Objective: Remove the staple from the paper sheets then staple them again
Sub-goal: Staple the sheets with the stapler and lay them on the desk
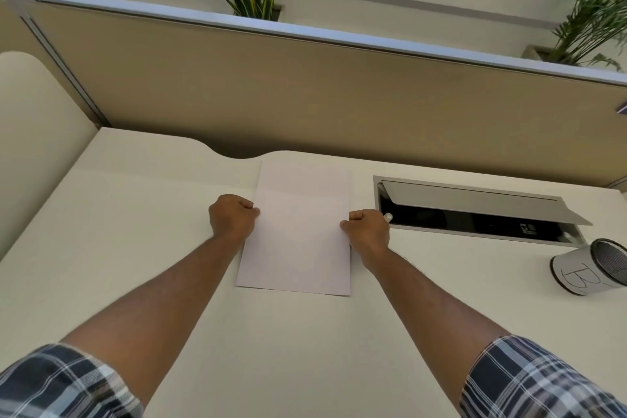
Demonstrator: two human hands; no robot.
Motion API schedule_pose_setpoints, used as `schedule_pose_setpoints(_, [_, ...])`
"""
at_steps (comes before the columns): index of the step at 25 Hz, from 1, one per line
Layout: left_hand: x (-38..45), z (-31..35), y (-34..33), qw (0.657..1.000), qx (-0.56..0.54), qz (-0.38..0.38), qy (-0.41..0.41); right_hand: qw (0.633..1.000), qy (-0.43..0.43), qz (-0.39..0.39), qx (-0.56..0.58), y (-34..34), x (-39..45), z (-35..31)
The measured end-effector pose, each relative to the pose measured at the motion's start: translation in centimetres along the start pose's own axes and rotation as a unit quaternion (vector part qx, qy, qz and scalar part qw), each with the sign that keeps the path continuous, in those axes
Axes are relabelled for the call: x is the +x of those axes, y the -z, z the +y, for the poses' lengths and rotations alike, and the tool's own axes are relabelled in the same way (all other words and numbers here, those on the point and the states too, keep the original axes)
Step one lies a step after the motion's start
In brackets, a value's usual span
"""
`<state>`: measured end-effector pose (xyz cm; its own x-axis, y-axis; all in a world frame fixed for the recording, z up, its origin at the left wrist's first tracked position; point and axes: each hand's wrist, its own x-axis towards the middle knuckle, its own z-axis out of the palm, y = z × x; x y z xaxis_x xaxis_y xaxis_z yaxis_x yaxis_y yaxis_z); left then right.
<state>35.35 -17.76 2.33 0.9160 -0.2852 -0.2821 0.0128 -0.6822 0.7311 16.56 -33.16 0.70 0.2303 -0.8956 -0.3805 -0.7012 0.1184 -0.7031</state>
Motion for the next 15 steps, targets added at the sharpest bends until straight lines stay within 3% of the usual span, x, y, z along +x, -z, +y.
schedule_pose_setpoints(15, [-0.05,-0.5,-0.03,0.999,0.033,-0.001,-0.015,0.997,0.041,0.005,-0.062,-0.19,-0.58,0.3])
